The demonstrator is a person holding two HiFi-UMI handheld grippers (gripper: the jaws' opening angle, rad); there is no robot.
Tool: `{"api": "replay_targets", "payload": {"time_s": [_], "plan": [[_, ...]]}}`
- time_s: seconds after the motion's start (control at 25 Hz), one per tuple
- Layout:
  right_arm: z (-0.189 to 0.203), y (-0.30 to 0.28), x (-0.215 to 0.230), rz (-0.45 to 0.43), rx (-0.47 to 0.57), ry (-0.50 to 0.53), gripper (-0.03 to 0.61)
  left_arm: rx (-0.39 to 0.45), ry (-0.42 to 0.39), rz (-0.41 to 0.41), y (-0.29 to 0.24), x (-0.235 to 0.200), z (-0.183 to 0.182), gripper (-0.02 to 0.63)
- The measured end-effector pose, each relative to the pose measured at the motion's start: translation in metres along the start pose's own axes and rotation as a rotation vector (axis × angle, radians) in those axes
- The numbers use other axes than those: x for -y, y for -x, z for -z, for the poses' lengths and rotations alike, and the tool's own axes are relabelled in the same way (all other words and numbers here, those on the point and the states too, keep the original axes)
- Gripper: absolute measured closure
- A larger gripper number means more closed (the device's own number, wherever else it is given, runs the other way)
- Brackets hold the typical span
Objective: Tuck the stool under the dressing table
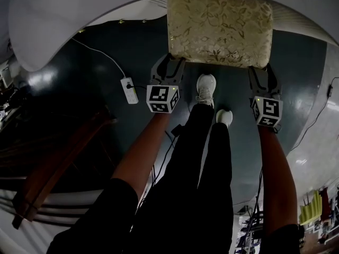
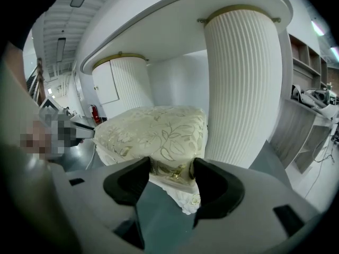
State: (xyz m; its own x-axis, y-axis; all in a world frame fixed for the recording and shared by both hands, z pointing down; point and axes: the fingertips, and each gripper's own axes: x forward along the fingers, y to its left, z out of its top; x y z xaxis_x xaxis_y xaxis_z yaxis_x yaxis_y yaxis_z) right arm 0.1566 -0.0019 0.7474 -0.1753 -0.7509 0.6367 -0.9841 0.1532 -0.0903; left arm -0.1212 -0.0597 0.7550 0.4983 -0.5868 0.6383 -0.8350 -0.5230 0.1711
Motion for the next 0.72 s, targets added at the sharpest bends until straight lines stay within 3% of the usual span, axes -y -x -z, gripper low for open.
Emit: {"api": "replay_targets", "payload": {"time_s": [0.72], "plan": [[0.0038,0.0002,-0.0036,0.031,0.076,-0.002,0.322,0.061,-0.006,-0.002,-0.0009,-0.0035,-0.0004,0.416]]}}
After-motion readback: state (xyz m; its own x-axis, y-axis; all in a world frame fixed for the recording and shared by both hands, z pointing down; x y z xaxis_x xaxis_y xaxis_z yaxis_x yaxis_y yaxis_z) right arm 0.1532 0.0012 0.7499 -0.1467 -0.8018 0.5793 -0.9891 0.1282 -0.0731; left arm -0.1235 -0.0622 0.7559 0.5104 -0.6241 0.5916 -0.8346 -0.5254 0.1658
